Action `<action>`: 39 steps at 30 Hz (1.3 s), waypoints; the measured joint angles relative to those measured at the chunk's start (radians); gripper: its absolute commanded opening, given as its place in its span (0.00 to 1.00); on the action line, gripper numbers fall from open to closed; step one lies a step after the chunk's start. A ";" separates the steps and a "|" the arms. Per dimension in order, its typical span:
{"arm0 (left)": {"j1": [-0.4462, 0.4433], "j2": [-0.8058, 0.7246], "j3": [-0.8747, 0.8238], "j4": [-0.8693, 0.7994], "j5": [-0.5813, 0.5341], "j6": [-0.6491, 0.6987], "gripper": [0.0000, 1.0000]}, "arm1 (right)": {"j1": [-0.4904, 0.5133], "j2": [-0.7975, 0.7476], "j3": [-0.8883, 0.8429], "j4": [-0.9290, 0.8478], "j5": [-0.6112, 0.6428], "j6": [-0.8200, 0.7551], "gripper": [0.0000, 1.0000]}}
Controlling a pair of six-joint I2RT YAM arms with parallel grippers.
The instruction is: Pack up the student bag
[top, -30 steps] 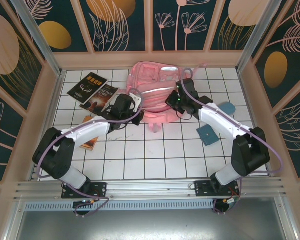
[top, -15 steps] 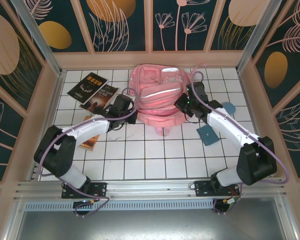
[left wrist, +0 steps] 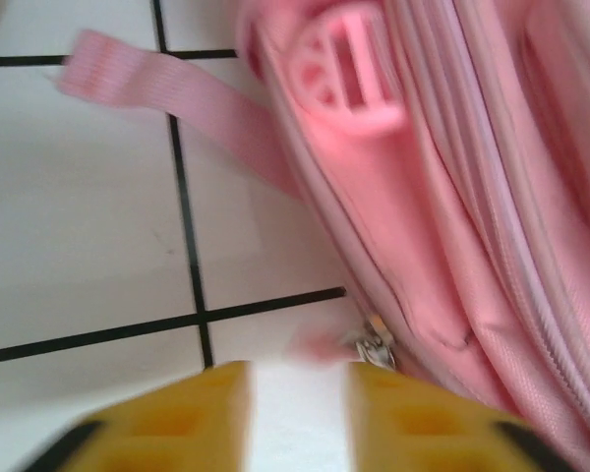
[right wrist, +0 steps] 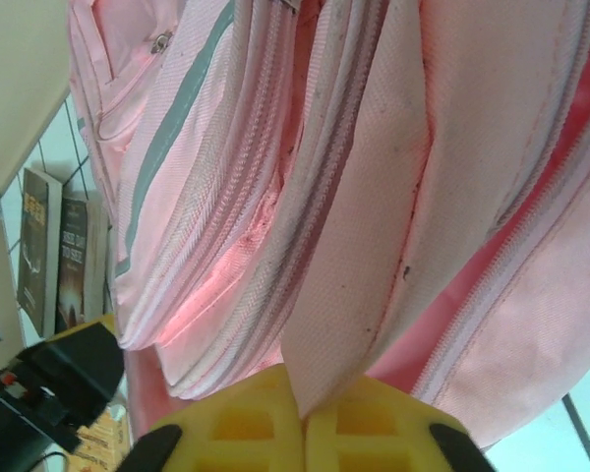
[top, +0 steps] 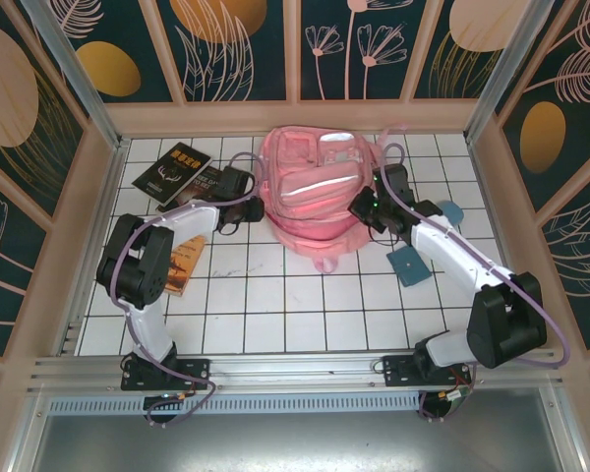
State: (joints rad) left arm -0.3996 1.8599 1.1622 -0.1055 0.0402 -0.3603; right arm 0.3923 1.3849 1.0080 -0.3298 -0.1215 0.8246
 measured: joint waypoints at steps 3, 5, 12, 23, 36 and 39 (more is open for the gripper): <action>0.021 -0.050 -0.013 -0.027 -0.026 -0.030 0.72 | 0.002 -0.031 -0.031 -0.003 0.003 -0.013 0.66; 0.035 -0.126 -0.051 -0.047 -0.050 -0.056 0.80 | 0.008 -0.061 -0.045 -0.004 0.016 -0.025 0.73; 0.138 -0.433 -0.256 -0.149 -0.171 -0.200 0.95 | 0.073 -0.128 -0.053 0.003 0.059 -0.080 0.80; 0.252 -0.506 -0.496 -0.256 -0.229 -0.327 0.96 | 0.228 0.013 -0.029 0.066 0.064 -0.086 0.80; 0.086 -0.496 -0.525 -0.128 -0.083 -0.418 0.85 | 0.269 0.088 0.029 0.104 0.061 -0.082 0.79; 0.011 -0.498 -0.525 -0.093 -0.016 -0.477 0.84 | 0.269 0.096 0.029 0.103 0.061 -0.075 0.79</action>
State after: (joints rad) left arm -0.3882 1.3617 0.6373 -0.1982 0.0238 -0.8375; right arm 0.6613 1.4807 1.0374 -0.2264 -0.0605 0.7498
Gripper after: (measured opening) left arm 0.845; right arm 0.793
